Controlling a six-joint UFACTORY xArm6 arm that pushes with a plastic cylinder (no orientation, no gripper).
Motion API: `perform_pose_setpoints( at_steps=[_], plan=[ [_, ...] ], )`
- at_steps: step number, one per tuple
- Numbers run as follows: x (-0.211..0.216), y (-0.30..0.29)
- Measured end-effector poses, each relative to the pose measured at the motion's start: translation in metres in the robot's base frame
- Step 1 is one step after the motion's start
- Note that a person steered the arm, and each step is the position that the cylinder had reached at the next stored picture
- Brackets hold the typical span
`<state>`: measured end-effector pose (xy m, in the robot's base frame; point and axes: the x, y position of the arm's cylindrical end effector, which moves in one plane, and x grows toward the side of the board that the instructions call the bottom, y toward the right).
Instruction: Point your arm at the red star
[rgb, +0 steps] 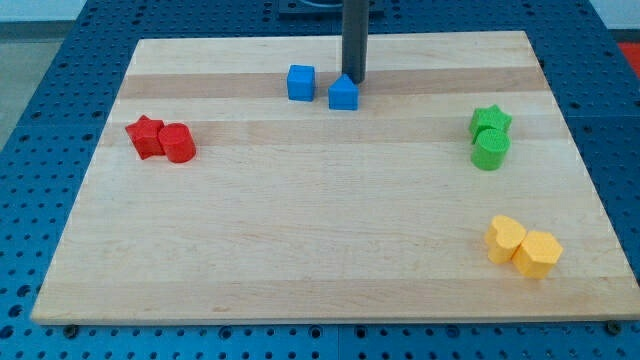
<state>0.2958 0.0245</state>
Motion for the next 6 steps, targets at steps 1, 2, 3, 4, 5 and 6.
perform_pose_setpoints(
  at_steps=[1,2,3,4,5,6],
  plan=[
    [0.017,-0.026],
    [0.034,-0.063],
    [0.062,-0.088],
    [0.073,-0.123],
    [0.086,-0.159],
    [0.12,-0.162]
  ],
)
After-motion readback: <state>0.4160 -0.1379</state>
